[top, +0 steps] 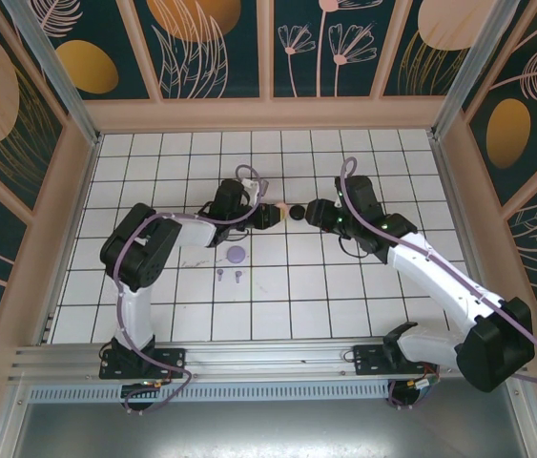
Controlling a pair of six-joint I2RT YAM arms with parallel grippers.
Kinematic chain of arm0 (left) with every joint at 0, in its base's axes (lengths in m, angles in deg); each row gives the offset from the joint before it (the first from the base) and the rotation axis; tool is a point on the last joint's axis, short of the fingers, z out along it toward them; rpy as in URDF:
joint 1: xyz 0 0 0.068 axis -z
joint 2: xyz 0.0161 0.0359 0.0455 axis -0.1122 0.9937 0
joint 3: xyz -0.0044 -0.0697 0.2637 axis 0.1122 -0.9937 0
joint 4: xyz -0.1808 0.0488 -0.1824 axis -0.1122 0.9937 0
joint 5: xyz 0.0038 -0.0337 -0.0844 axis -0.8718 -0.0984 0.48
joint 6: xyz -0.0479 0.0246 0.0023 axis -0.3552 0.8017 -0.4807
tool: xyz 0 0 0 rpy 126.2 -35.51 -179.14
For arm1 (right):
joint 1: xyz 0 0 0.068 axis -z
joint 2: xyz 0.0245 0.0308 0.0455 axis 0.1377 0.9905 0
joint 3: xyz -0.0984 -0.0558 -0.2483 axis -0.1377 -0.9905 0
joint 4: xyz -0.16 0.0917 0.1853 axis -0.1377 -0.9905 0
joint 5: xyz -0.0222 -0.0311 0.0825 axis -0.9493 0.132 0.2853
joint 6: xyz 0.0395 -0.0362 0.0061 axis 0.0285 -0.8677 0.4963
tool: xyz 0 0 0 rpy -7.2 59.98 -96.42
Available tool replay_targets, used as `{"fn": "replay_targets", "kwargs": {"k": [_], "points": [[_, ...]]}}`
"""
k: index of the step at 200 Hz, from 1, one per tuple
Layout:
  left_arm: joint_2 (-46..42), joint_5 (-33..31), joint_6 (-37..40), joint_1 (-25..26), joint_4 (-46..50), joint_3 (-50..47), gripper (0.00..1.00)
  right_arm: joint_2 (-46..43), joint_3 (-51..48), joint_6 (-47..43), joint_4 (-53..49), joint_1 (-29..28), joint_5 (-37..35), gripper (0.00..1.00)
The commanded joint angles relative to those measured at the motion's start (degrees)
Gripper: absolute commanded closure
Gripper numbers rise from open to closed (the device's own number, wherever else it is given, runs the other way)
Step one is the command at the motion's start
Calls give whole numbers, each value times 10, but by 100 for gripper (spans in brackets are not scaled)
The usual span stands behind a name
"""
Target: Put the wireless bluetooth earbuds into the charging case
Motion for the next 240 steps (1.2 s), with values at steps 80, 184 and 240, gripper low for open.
{"fn": "replay_targets", "kwargs": {"k": [80, 184, 240], "points": [[61, -46, -44, -13, 121, 91, 79, 4, 7, 6, 26, -11, -12, 49], [19, -83, -27, -38, 150, 75, 46, 17, 27, 6, 15, -34, -23, 45], [-52, -86, 5, -70, 156, 65, 44, 39, 31, 19, 3, -77, -51, 42]]}}
